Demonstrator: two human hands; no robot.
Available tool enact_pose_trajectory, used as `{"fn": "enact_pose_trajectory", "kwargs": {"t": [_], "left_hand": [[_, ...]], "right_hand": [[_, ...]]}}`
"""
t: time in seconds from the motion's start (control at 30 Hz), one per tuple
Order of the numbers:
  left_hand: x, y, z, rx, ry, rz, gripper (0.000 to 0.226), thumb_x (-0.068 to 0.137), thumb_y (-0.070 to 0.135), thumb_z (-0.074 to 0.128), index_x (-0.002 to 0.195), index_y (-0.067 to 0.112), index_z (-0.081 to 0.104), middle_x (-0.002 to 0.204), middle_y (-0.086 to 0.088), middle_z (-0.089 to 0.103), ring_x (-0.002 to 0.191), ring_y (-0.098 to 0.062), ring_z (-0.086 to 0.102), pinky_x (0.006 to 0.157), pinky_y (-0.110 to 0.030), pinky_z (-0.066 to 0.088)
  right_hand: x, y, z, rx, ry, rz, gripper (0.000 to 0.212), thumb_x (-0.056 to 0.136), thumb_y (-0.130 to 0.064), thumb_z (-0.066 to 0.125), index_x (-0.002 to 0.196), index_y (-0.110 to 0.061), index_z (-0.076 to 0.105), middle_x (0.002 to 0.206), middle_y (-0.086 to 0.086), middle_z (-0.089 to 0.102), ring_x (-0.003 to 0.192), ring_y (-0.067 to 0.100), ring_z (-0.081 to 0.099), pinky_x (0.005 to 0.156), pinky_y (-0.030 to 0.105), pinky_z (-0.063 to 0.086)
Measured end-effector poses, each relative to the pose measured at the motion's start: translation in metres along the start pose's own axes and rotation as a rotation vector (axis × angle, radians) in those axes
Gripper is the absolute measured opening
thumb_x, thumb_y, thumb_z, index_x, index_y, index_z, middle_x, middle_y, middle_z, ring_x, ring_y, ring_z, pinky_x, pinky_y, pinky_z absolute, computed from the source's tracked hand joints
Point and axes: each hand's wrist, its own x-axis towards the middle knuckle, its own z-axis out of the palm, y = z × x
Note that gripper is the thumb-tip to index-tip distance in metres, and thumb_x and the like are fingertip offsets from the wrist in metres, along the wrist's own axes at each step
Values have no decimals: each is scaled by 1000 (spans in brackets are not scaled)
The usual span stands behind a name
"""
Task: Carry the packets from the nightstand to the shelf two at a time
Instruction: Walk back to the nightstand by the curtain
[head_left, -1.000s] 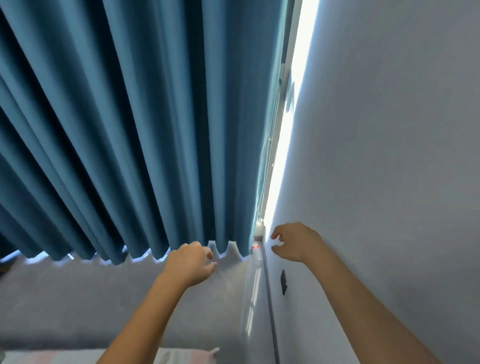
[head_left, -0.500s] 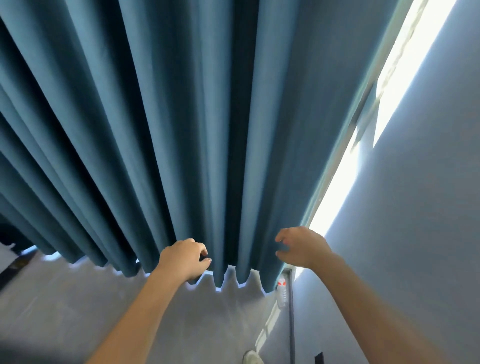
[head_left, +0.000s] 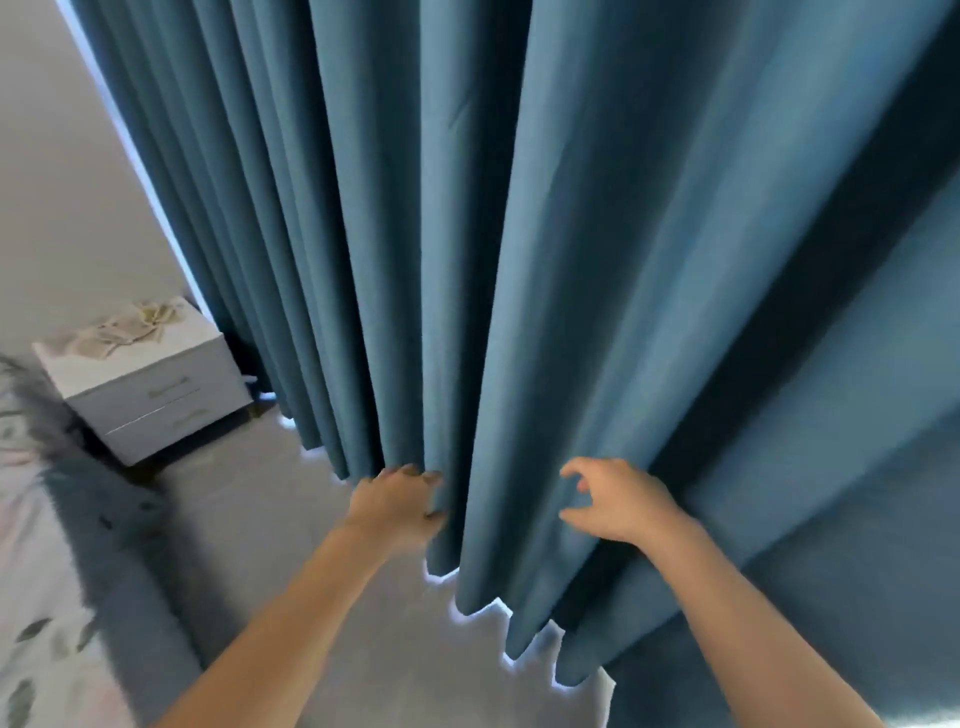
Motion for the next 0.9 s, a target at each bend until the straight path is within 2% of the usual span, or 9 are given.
{"fn": "enact_pose_trajectory", "kwargs": {"t": [0.17, 0.27, 0.43, 0.57, 0.7, 0.9], "left_hand": [[21, -92, -23, -49, 31, -205, 53, 93, 51, 43, 143, 37, 33, 139, 2, 46, 128, -24, 44, 98, -38, 40], [35, -162, -37, -70, 55, -313, 52, 95, 50, 42, 143, 35, 33, 139, 2, 47, 127, -23, 45, 92, -37, 43], [49, -282, -62, -60, 101, -453, 51, 95, 50, 43, 142, 34, 36, 137, -1, 51, 122, -25, 52, 92, -41, 48], [61, -368, -84, -82, 105, -542, 50, 95, 49, 45, 141, 34, 38, 138, 0, 50, 125, -26, 51, 96, -42, 46], [78, -440, -98, -147, 114, -608, 43, 93, 50, 45, 134, 37, 48, 137, 1, 51, 124, -24, 51, 97, -42, 47], [125, -542, -98, -215, 65, -658, 39, 94, 48, 45, 130, 36, 52, 135, 1, 52, 122, -24, 53, 96, -40, 47]], "right_hand": [[105, -89, -17, -52, -73, -245, 55, 83, -41, 62, 135, -34, 46, 121, -7, 62, 110, 20, 59, 86, 32, 51], [169, -165, -23, -106, -85, -389, 54, 84, -41, 61, 135, -34, 45, 119, -6, 62, 109, 19, 58, 87, 34, 50], [262, -298, -24, -148, -108, -552, 53, 85, -41, 59, 136, -37, 45, 120, -6, 61, 111, 18, 57, 87, 33, 50], [325, -387, -32, -166, -103, -625, 54, 86, -40, 58, 137, -37, 43, 129, -7, 56, 116, 19, 55, 92, 36, 50], [382, -458, -36, -201, -91, -671, 51, 86, -38, 56, 136, -37, 44, 130, -10, 56, 118, 17, 54, 87, 33, 50], [485, -544, -21, -287, -192, -684, 46, 87, -33, 54, 132, -34, 48, 128, -7, 57, 114, 18, 55, 87, 33, 51]]}}
